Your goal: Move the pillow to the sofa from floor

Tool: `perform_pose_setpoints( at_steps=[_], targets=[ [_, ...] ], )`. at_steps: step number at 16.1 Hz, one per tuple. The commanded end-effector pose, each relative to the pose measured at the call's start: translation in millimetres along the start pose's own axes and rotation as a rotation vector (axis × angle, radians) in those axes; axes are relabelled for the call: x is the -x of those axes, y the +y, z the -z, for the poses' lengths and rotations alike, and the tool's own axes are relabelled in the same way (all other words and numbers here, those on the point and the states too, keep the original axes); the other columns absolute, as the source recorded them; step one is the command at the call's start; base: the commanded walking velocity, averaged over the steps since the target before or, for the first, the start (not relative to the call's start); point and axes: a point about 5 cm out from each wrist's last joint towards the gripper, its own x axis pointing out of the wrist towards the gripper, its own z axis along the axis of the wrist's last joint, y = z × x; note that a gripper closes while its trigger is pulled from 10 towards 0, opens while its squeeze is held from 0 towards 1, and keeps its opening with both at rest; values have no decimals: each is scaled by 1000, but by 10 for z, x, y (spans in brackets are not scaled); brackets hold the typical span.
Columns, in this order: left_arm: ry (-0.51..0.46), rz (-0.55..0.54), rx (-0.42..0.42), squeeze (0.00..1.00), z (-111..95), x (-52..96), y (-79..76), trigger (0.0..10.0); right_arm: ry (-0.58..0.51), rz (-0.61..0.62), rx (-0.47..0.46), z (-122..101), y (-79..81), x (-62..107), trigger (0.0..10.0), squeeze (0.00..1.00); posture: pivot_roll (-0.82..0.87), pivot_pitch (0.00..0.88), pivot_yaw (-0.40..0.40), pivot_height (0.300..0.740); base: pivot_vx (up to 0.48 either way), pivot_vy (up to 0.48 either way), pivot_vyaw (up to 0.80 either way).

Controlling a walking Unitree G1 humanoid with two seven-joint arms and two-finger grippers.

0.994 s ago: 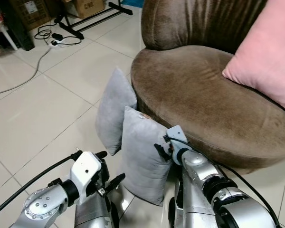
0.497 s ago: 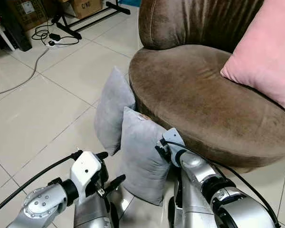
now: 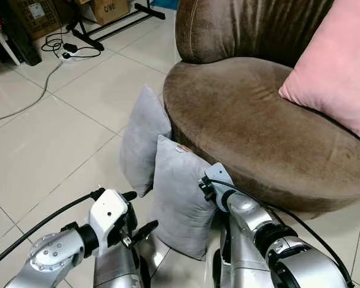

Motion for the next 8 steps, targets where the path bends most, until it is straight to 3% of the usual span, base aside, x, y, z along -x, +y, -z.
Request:
perform_pose_setpoints(
  at_steps=[1, 8],
  targets=[
    [23, 3, -2, 0, 33, 2, 19, 10000, 41, -16, 3, 63, 36, -2, 0, 0, 12, 74, 47, 466, 0, 0, 0],
    [35, -21, -29, 0, 41, -8, 103, 10000, 49, -37, 21, 93, 49, 3, 0, 0, 23, 44, 49, 466, 0, 0, 0]
  ],
)
